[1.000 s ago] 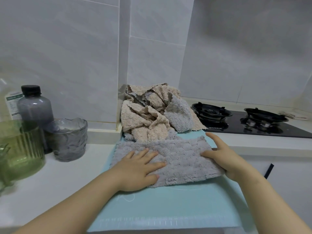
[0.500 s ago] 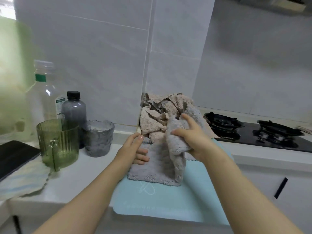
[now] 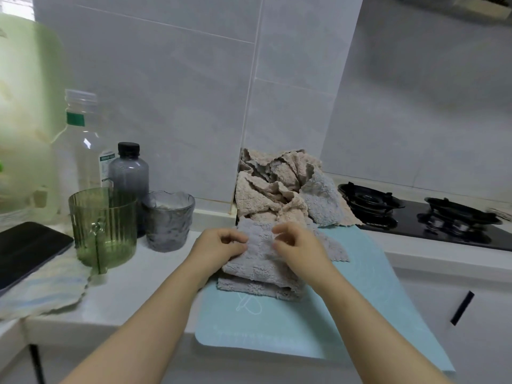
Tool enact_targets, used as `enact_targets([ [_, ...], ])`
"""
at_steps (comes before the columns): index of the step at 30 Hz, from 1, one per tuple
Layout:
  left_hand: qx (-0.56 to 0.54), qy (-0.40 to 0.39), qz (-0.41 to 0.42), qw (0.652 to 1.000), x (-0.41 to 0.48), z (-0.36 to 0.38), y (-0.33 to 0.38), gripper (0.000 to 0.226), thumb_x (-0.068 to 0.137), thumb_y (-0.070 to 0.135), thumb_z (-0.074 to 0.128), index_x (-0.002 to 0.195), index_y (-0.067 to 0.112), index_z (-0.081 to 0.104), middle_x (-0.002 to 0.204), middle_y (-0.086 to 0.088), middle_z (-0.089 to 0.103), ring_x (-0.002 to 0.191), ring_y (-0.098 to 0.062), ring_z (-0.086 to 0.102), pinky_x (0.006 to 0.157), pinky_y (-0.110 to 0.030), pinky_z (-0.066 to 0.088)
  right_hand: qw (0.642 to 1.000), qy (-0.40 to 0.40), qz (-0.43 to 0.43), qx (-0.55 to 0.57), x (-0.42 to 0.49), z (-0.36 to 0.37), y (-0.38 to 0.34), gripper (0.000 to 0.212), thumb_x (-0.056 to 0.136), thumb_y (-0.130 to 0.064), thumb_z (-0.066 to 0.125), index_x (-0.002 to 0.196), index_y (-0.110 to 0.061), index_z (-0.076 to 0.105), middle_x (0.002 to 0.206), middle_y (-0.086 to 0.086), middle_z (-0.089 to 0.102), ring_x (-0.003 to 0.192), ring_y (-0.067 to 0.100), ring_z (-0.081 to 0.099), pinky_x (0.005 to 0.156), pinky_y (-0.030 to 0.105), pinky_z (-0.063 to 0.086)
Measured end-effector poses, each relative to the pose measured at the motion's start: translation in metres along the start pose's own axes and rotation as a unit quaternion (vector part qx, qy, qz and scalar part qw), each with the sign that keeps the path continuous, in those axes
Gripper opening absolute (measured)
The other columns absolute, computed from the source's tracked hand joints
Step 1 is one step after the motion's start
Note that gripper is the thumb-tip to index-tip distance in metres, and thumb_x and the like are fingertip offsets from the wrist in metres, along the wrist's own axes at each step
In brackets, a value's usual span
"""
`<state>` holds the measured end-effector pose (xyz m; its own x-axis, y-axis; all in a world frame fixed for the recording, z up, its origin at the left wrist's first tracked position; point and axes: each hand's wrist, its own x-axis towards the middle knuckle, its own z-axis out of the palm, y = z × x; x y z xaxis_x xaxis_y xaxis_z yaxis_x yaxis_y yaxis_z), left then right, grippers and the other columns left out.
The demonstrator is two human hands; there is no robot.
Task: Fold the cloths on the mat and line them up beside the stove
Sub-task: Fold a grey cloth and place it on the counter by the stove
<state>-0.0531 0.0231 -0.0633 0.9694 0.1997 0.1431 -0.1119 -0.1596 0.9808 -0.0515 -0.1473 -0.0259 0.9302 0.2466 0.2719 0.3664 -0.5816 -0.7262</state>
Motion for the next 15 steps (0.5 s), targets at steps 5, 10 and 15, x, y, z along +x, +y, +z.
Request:
enact_targets([
  [5,0.247,0.041,0.034,0.967,-0.009,-0.001,-0.003,0.017,0.069,0.016,0.070,0.063,0.029,0.061,0.070,0.006,0.058,0.062,-0.010,0.051,0.063,-0.025,0.040,0.986,-0.064,-0.065,-0.139,-0.002,0.014,0.025,0.022,0.088,-0.021,0.059,0.108,-0.015,0.065,0.085,-0.011,0.058,0.077,0.003,0.051,0.060,0.006,0.033],
  [10,0.082,-0.005,0.140,0.987,-0.010,0.000,0.006,0.028,0.085,0.014,0.062,0.092,0.040,0.056,0.116,0.019,0.039,0.114,-0.005,0.041,0.096,-0.026,0.036,0.985,0.086,-0.080,-0.124,-0.008,0.016,0.030,0.037,0.082,-0.040,0.046,0.113,-0.024,0.060,0.120,-0.008,0.055,0.112,0.015,0.042,0.094,0.030,0.032],
  [15,0.402,-0.196,0.110,0.888,-0.013,0.002,-0.004,0.041,0.099,0.044,0.027,0.140,0.043,0.026,0.154,0.021,0.006,0.144,-0.002,-0.002,0.117,-0.039,-0.004,0.985,-0.023,0.023,-0.170,-0.011,0.020,0.035,0.053,0.091,-0.050,0.046,0.140,-0.040,0.031,0.157,-0.006,0.005,0.142,0.021,0.010,0.112,0.039,0.016],
])
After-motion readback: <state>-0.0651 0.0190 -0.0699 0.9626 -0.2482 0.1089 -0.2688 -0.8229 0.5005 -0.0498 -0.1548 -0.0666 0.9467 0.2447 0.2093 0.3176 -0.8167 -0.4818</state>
